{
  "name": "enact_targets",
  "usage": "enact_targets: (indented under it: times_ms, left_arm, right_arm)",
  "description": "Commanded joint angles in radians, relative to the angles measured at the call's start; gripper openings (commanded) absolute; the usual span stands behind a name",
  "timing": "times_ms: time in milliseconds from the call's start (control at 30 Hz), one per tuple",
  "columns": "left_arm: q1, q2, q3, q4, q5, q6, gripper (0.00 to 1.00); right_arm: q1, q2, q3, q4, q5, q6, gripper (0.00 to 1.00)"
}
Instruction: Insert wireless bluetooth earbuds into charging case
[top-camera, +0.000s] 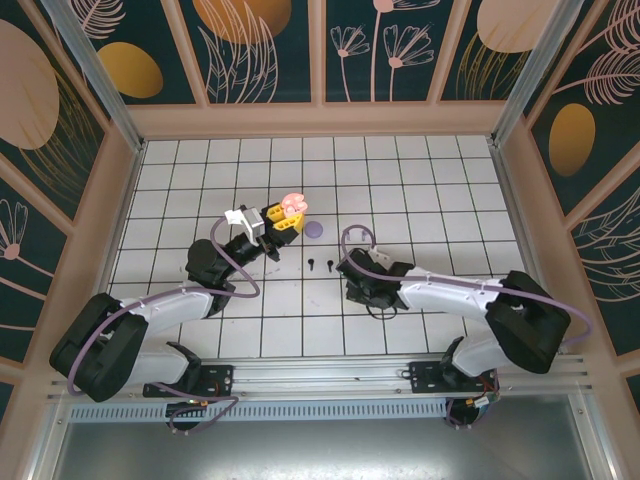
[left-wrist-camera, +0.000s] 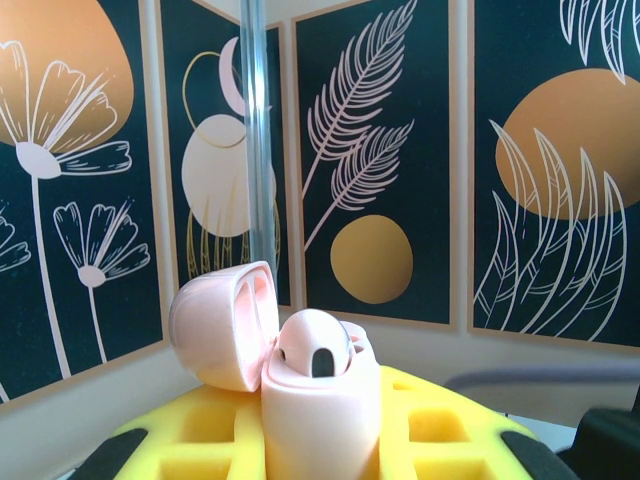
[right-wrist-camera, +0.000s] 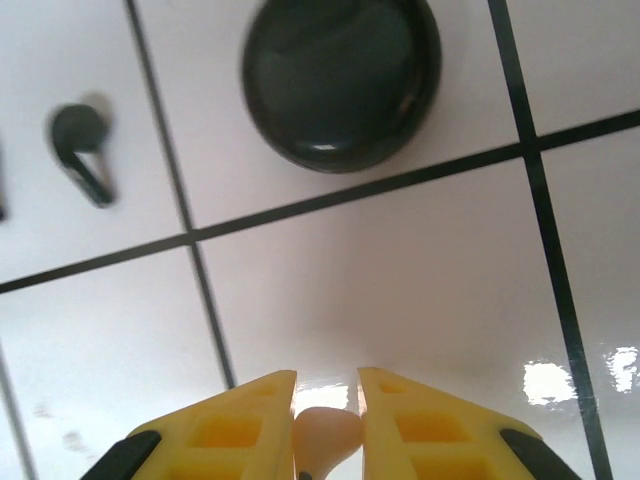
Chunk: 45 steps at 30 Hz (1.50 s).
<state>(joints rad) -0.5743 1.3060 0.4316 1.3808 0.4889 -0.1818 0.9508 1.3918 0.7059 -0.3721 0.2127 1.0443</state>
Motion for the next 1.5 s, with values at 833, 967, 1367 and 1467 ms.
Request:
enact_targets:
  times_ms: [833, 967, 1367, 1467]
  left_arm:
    - [0.001, 0.069, 0.176, -0.12, 0.076, 0.086, 0.0]
    - [0.001, 0.11, 0.211, -0.109, 0.082, 0.072, 0.0]
    - [0.001, 0.164, 0.25, -0.086, 0.083, 0.047, 0.0]
    - [0.002, 0.164, 0.252, -0.084, 0.084, 0.045, 0.0]
  right_arm:
    - [-0.128, -0.18, 0.685, 0.021, 0.06, -0.646, 0.21]
    - [-0.127, -0.184, 0.689, 0.082, 0.005, -0.709, 0.21]
    - [-0.109, -0.176, 0.627, 0.195, -0.079, -0.731, 0.21]
    - [-0.1, -0.163, 0.615, 0.212, -0.084, -0.725, 0.21]
